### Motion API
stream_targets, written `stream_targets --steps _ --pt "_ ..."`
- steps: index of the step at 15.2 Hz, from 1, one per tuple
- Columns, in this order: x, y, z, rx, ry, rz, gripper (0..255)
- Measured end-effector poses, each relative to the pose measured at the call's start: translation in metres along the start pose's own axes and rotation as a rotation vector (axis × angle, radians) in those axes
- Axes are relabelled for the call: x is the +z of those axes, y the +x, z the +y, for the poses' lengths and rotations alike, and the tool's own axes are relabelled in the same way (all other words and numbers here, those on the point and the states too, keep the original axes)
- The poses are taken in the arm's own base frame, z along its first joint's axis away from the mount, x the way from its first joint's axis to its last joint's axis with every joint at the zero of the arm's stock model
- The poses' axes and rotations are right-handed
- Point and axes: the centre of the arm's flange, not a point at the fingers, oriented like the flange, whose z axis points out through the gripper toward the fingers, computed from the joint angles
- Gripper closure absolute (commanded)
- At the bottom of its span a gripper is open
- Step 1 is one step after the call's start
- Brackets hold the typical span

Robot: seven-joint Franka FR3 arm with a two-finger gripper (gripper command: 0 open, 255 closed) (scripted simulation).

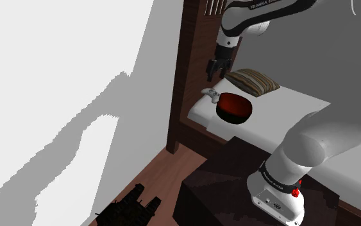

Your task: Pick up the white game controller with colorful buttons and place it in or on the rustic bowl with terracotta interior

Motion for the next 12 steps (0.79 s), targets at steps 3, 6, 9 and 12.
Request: stream_targets --steps 3,6,9,12 --pt "0.019 0.026 0.019 0.024 -0.016 -0.011 0" --pt "0.043 0.047 0.043 0.049 -0.031 -0.023 0" --pt "0.064 0.072 0.066 0.074 -0.046 -0.034 0" --pt "0.088 0.09 0.088 0.099 -0.062 -0.045 0"
